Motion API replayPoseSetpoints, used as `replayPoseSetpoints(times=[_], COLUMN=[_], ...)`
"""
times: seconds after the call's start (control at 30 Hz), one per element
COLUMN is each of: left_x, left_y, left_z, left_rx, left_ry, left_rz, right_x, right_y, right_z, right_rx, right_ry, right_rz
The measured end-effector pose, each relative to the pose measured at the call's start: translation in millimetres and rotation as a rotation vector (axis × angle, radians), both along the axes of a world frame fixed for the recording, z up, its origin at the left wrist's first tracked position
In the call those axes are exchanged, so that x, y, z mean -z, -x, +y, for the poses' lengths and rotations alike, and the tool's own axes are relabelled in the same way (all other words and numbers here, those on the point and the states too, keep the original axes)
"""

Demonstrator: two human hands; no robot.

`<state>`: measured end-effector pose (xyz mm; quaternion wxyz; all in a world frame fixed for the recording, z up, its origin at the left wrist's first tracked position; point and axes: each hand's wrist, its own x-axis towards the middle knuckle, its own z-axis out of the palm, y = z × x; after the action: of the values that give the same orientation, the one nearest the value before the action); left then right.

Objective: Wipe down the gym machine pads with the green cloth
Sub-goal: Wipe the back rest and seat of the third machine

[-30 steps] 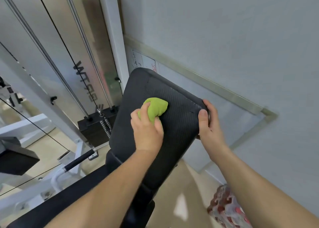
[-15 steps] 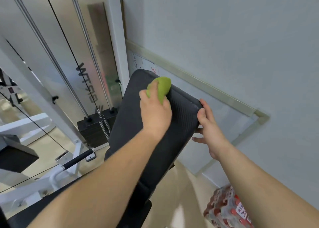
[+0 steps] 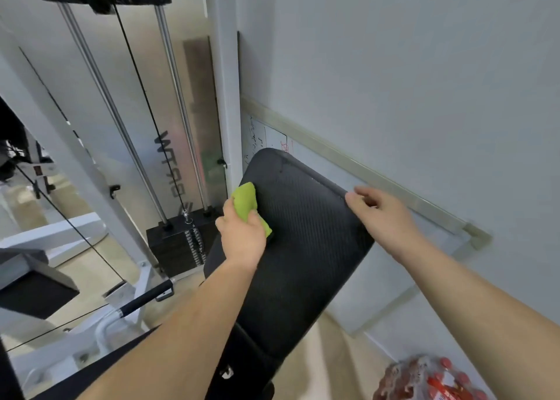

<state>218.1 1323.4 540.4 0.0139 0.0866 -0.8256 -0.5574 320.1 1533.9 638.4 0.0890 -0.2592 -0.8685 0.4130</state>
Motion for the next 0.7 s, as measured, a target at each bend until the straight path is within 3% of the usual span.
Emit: replayPoseSetpoints(times=[0.07, 0.13, 0.2, 0.27, 0.33, 0.43, 0.53, 0.63, 0.7], left_x=[-2, -11, -22, -38, -54, -64, -65, -67, -73], left_y=[-25, -51, -45, -4, 47, 114, 123, 72, 34], left_z=[12, 24, 28, 26, 21, 4, 4, 20, 27], left_rx=[0.092, 0.314, 0.652, 0.779, 0.620, 0.258, 0.175, 0.239, 0.462], left_ry=[-0.026, -0.016, 0.124, 0.321, 0.395, 0.351, 0.295, 0.244, 0.274], left_rz=[0.093, 0.359, 0.677, 0.829, 0.750, 0.426, 0.180, 0.267, 0.444], right_x=[8, 17, 24, 26, 24, 24, 25, 26, 28], right_y=[4, 5, 5, 5, 6, 7, 10, 12, 12], right_z=[-3, 2, 9, 12, 10, 8, 6, 5, 4], right_rx=[0.022, 0.052, 0.048, 0.049, 0.079, 0.102, 0.132, 0.143, 0.149], right_ry=[-0.134, -0.136, -0.059, 0.015, 0.012, 0.036, 0.096, 0.123, 0.142], right_rz=[-0.021, 0.019, 0.067, 0.120, 0.118, 0.098, 0.124, 0.142, 0.161])
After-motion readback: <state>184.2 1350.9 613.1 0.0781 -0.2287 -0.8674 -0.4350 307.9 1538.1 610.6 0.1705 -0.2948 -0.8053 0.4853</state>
